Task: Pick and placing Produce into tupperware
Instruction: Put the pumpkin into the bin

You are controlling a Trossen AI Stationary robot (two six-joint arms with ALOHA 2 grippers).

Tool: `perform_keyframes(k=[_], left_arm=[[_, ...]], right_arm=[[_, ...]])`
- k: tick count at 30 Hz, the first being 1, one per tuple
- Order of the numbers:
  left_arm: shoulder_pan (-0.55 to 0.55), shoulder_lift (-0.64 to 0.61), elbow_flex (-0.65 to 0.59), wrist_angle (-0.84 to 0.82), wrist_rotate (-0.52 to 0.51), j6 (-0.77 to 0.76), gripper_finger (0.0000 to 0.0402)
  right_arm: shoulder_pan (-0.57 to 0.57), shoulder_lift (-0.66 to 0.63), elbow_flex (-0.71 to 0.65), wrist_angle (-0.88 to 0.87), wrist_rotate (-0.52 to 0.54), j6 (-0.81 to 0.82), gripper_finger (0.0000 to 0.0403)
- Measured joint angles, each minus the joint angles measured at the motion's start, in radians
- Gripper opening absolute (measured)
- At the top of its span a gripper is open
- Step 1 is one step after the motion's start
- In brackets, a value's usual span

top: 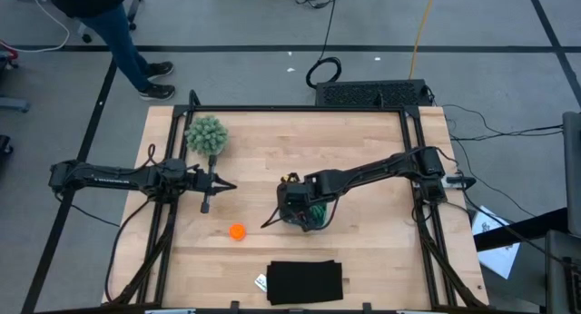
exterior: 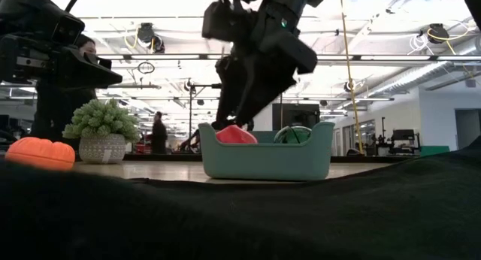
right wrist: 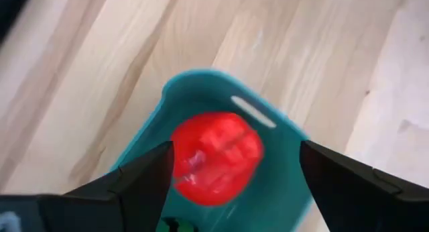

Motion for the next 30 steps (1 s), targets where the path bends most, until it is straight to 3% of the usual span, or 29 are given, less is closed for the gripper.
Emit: perform_keyframes(k=[6,22,30], left_arm=[[0.000,0.000,0.000,0.000,-0.002,0.000,0.0001],[0.000,0.000,0.000,-0.001,-0.005,0.001,0.0001],[0.000,0.000,0.000,-0.002,-0.006,0.007,0.0001]], right_arm=[[0.000,-0.002,0.039,-0.025,-0.022,-0.016,0.0267],[-0.002,-0.002,0.040,0.007,-0.034,-0.082,0.0017],[-0.005,-0.001,0.056,-0.091,0.017,-0.080,0.0001]])
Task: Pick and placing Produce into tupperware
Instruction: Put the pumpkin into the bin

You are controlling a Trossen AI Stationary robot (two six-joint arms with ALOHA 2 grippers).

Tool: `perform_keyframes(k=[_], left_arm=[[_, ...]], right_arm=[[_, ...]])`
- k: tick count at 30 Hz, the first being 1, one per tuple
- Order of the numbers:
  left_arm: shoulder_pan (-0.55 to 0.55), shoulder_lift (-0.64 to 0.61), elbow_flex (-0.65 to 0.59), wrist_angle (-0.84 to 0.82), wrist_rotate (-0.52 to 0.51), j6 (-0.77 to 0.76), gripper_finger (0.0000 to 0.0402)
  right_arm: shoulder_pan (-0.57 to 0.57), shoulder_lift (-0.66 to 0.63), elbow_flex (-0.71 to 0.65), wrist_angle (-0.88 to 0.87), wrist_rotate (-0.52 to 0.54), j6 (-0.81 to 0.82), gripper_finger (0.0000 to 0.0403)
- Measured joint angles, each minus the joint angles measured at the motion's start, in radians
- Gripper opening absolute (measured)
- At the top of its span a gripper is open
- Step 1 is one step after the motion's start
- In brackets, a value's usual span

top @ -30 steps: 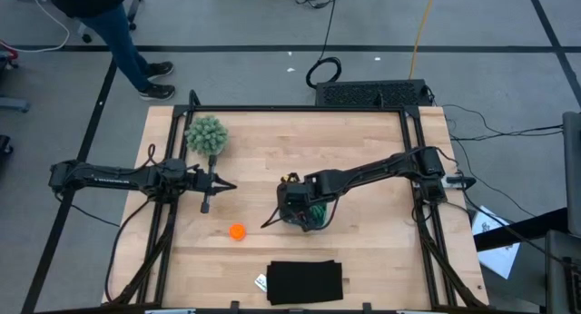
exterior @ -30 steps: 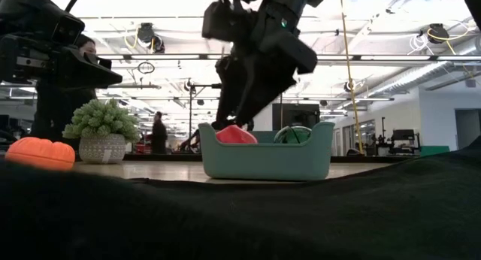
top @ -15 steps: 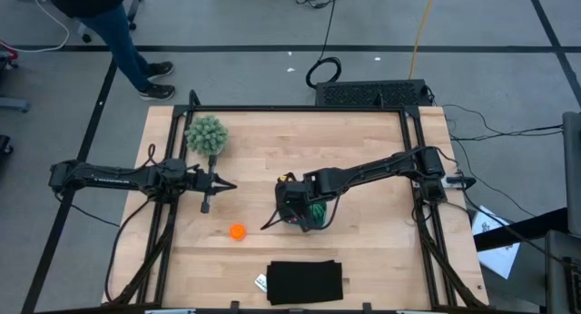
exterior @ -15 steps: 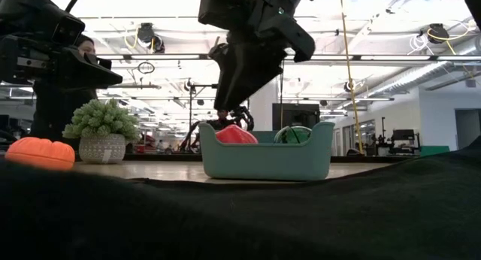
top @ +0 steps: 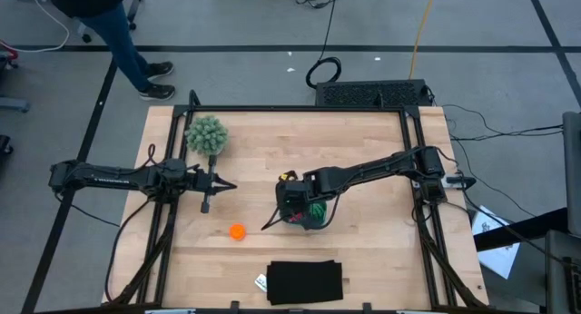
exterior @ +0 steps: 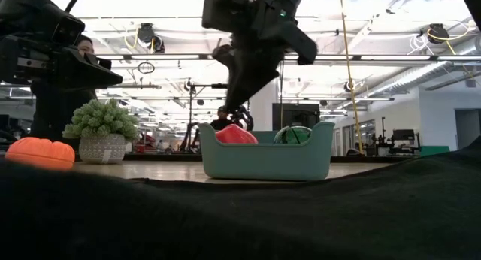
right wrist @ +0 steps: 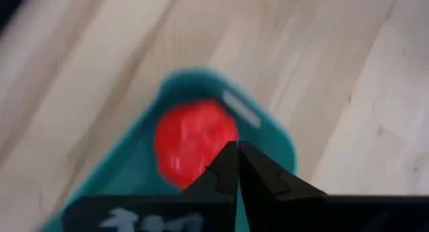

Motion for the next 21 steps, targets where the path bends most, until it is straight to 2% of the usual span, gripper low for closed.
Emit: perform_keyframes(k=[4,9,21], left_arm=[[0.000,0.000,0.000,0.012,-0.041,0.009,0.0001],[0.000,0.000,0.000,0.048,-0.121,0.009,0.0001],[0.000,-0.001,0.000,0.121,-0.122,0.048,0.0001]], right_arm=[[-0.005,0.000,0.010,-0.049,0.002,0.013,0.0001],[-0.016,-0.060,0.010,-0.074,0.001,0.027,0.0001],[-0.086,-0.279,0.010,-0.165,-0.003,0.096,0.0000]])
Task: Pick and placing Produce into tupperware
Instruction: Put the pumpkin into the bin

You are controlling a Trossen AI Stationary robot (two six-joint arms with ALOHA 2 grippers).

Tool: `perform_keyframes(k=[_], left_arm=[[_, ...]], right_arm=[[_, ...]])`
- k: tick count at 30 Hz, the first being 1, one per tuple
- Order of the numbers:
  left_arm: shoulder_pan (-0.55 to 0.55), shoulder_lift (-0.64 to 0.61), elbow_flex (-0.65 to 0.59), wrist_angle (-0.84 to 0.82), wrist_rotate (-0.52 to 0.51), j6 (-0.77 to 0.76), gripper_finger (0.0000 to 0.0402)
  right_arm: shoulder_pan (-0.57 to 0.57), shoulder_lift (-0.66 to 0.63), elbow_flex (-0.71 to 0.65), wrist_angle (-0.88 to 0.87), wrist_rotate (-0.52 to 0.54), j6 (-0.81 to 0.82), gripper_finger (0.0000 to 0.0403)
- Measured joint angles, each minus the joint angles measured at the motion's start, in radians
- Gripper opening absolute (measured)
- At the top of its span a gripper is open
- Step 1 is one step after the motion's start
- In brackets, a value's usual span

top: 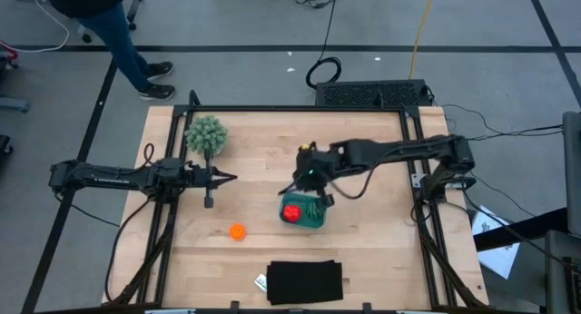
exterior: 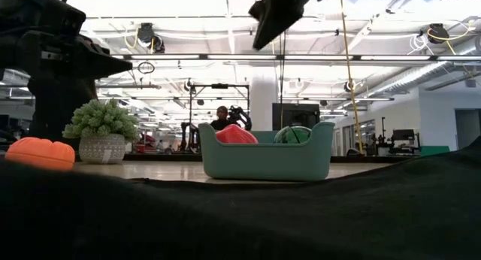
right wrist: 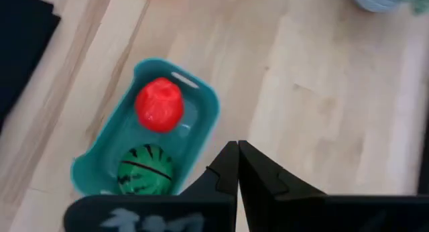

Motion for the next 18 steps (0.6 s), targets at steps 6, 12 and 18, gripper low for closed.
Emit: perform_keyframes(k=[6,12,18], left_arm=[[0.000,0.000,0.000,0.001,0.000,0.000,0.0001],[0.000,0.000,0.000,0.001,0.001,-0.001,0.0001],[0.000,0.000,0.000,0.001,0.017,-0.002,0.0001]], right_arm=[[-0.046,-0.124,0.000,-0.023,-0.080,0.016,0.0000],[-0.105,-0.247,0.000,-0.017,-0.080,0.032,0.0000],[-0.149,-0.360,-0.001,-0.011,-0.081,0.062,0.0000]])
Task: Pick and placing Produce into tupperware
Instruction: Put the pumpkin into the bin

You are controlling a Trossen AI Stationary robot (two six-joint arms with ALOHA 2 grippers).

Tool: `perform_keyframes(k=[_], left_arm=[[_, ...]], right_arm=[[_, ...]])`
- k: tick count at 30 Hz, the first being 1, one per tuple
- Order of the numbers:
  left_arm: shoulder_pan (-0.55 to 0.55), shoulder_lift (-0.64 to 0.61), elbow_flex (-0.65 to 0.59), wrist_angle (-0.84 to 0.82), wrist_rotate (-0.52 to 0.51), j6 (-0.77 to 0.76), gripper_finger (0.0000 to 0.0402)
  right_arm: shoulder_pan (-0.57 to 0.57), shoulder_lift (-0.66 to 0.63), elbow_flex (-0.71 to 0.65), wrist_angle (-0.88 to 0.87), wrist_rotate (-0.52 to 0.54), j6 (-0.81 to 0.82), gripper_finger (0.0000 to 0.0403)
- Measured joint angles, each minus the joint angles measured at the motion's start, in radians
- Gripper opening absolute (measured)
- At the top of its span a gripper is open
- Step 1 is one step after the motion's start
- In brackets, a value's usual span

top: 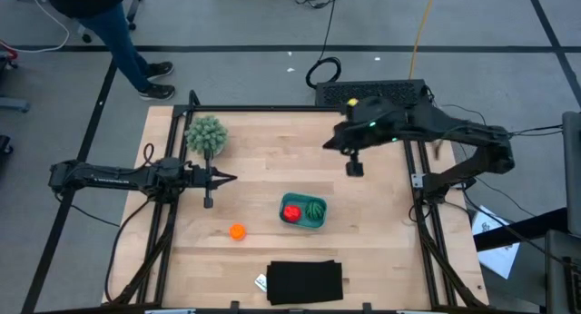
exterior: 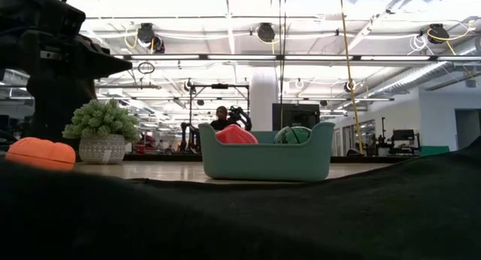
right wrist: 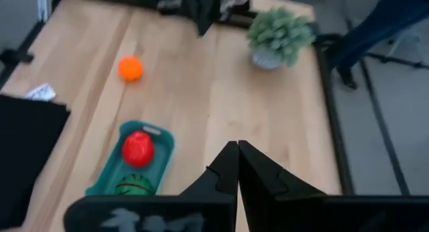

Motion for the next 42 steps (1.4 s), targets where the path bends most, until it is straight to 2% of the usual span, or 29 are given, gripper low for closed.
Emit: perform_keyframes(k=[7,18,23,29,34,36,40,42], left_arm=[[-0.001,0.000,0.000,0.001,0.017,0.001,0.0001],[-0.001,0.000,0.000,0.001,0.040,-0.001,0.0001],[-0.001,0.000,0.000,0.001,0.040,-0.005,0.0001],[-0.001,0.000,0.000,0.001,0.064,-0.007,0.0001],[-0.001,0.000,0.000,0.000,0.066,-0.017,0.0001],[-0.001,0.000,0.000,0.000,0.066,-0.019,0.0001],[-0.001,0.000,0.000,0.000,0.066,-0.029,0.0001],[-0.001,0.000,0.000,0.000,0.066,-0.035,0.0001]], right_arm=[[-0.002,-0.155,-0.091,0.089,-0.001,0.024,0.0000],[-0.002,-0.429,-0.386,0.263,0.002,0.108,0.0000],[0.002,-0.574,-0.566,0.410,-0.002,0.160,0.0000],[0.003,-0.748,-0.806,0.614,-0.118,0.227,0.0000],[0.003,-0.892,-0.989,0.721,-0.127,0.273,0.0000],[0.000,-0.936,-1.046,0.752,-0.115,0.278,0.0000],[-0.002,-1.007,-1.136,0.780,0.009,0.285,0.0000],[-0.002,-1.028,-1.181,0.788,0.030,0.281,0.0000]])
